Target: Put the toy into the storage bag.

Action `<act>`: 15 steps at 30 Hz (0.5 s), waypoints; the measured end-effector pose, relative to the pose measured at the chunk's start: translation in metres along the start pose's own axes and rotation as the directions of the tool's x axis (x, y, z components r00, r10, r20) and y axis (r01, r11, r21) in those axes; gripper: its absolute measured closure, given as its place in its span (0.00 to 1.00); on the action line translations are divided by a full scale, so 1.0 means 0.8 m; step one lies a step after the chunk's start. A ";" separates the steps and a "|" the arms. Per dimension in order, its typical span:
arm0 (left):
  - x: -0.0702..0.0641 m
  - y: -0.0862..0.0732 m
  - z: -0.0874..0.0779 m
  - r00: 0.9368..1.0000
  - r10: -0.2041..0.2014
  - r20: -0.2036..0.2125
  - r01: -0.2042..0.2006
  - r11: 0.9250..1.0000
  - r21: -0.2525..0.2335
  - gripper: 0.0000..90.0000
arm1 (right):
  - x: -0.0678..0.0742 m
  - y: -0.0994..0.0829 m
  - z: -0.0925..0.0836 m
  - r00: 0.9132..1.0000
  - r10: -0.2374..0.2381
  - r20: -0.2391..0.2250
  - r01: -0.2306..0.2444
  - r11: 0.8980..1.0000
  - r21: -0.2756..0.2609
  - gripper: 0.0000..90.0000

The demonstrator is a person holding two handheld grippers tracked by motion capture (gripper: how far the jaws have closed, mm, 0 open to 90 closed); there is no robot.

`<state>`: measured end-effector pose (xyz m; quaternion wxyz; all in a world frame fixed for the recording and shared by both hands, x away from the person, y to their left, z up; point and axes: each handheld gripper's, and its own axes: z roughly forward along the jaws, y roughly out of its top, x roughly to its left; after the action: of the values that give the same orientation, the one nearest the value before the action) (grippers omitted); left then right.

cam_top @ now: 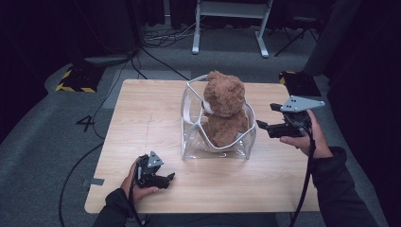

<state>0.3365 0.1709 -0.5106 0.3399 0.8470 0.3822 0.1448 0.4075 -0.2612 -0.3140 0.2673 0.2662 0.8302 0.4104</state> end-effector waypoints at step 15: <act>0.000 0.000 0.000 1.000 0.000 0.000 0.000 1.000 0.000 0.17 | -0.002 -0.026 0.004 1.000 -0.008 0.016 0.008 0.999 0.048 0.26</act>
<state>0.3365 0.1709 -0.5106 0.3399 0.8470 0.3822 0.1448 0.4060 -0.2716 -0.3326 0.2691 0.2724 0.8387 0.3872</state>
